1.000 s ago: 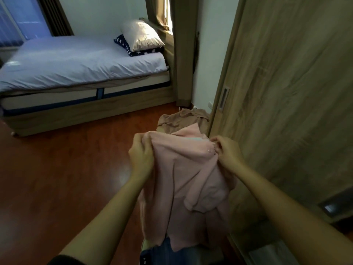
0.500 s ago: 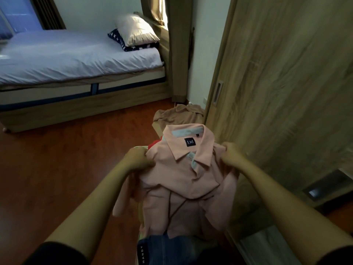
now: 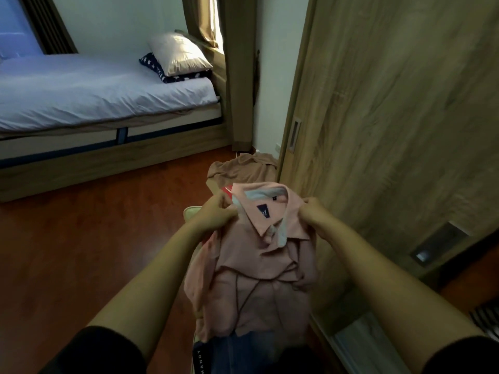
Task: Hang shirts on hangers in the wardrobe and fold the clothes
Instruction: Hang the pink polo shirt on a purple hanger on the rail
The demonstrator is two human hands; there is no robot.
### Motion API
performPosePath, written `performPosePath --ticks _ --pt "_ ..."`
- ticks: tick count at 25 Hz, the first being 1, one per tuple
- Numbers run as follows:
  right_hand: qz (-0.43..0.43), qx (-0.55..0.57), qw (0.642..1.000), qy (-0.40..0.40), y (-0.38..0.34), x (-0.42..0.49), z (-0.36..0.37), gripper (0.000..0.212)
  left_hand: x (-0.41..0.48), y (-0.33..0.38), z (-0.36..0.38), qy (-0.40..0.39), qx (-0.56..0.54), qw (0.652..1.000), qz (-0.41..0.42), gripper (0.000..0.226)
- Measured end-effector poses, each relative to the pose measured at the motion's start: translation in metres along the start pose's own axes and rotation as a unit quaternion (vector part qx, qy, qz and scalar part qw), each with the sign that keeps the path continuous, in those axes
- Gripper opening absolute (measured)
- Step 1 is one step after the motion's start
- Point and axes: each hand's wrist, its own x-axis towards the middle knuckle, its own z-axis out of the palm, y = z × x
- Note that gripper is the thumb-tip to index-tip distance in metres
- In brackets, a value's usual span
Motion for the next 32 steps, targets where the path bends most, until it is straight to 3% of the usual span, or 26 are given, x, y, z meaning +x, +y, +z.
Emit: performPosePath --ticks 3,6,8,9,11,13,16,18,19,22,25,28,30,32 --pt "-0.014 0.041 0.999 0.016 -0.006 -0.044 -0.039 0.023 -0.021 0.026 0.001 0.085 -0.073 0.994 0.008 0.017" --pt "-0.115 -0.004 0.993 -0.004 -0.011 -0.106 -0.091 0.01 -0.051 0.069 -0.002 0.149 -0.108 0.982 0.051 0.012" --pt "-0.16 -0.127 0.979 0.017 -0.007 -0.144 -0.116 0.048 -0.079 0.098 0.009 0.125 -0.009 0.985 0.121 0.036" --pt "-0.169 -0.194 0.964 0.068 -0.002 -0.163 -0.127 0.062 -0.099 0.113 0.023 0.098 0.057 0.981 0.159 0.052" --pt "-0.159 -0.265 0.933 0.183 0.01 -0.199 -0.141 0.065 -0.139 0.136 0.058 0.076 0.168 0.962 0.202 0.074" --pt "-0.121 -0.326 0.901 0.258 0.026 -0.225 -0.152 0.057 -0.17 0.146 0.095 0.099 0.239 0.939 0.227 0.057" --pt "-0.091 -0.391 0.869 0.29 0.056 -0.256 -0.171 0.034 -0.2 0.148 0.122 0.133 0.092 0.958 0.235 0.031" --pt "-0.087 -0.413 0.854 0.303 0.08 -0.278 -0.192 0.035 -0.217 0.156 0.13 0.135 -0.018 0.957 0.256 0.025" --pt "-0.09 -0.408 0.852 0.315 0.09 -0.287 -0.203 0.034 -0.226 0.163 0.137 0.123 -0.016 0.952 0.279 0.026" --pt "-0.089 -0.342 0.871 0.342 0.111 -0.314 -0.228 0.021 -0.247 0.182 0.165 0.078 -0.005 0.951 0.297 0.027" --pt "-0.18 -0.268 0.879 0.352 0.122 -0.348 -0.251 0.041 -0.26 0.21 0.182 0.032 -0.067 0.96 0.271 0.033" --pt "-0.267 -0.31 0.88 0.24 0.129 -0.388 -0.28 0.049 -0.259 0.24 0.194 -0.003 -0.165 0.957 0.238 0.043" --pt "-0.224 -0.278 0.914 0.195 0.137 -0.406 -0.297 0.051 -0.265 0.252 0.208 -0.033 -0.118 0.955 0.272 0.035" --pt "-0.157 -0.129 0.954 0.22 0.146 -0.421 -0.31 0.043 -0.28 0.264 0.227 -0.078 -0.099 0.941 0.313 0.028"
